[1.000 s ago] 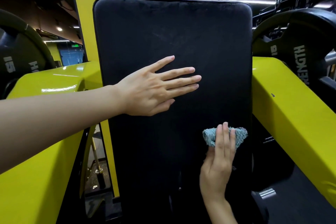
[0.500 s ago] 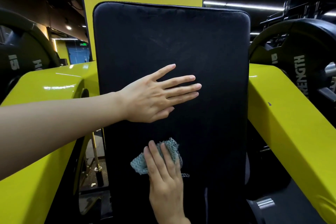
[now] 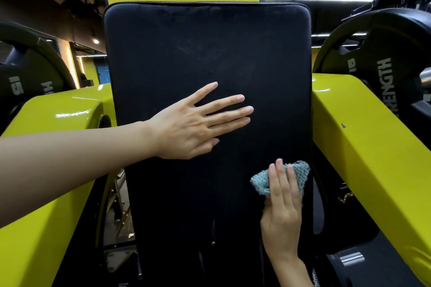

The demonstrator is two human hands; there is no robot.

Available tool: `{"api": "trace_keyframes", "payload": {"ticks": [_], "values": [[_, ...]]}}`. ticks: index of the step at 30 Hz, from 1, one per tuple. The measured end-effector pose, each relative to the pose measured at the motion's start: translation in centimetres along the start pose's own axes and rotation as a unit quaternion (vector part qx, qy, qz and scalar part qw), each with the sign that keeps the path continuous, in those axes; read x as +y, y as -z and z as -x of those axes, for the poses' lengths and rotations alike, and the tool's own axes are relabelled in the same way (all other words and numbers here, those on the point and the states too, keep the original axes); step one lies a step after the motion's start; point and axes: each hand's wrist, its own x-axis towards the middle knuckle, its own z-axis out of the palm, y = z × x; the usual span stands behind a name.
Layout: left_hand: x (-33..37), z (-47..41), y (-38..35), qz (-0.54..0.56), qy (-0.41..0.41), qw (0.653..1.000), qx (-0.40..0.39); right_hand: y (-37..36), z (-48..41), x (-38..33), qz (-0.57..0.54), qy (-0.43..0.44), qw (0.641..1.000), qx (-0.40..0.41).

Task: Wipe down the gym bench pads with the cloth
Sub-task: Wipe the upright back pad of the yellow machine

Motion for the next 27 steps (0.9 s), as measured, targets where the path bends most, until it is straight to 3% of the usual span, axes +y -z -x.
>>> {"api": "trace_keyframes", "payload": {"ticks": [14, 27], "values": [[1.4, -0.9, -0.2, 0.012, 0.012, 1.000, -0.001, 0.0, -4.9, 1.2, -0.065, -0.053, 0.995, 0.050], [2.7, -1.7, -0.2, 0.009, 0.020, 1.000, -0.011, 0.7, 5.6, 3.4, -0.013, -0.033, 0.999, -0.023]]}}
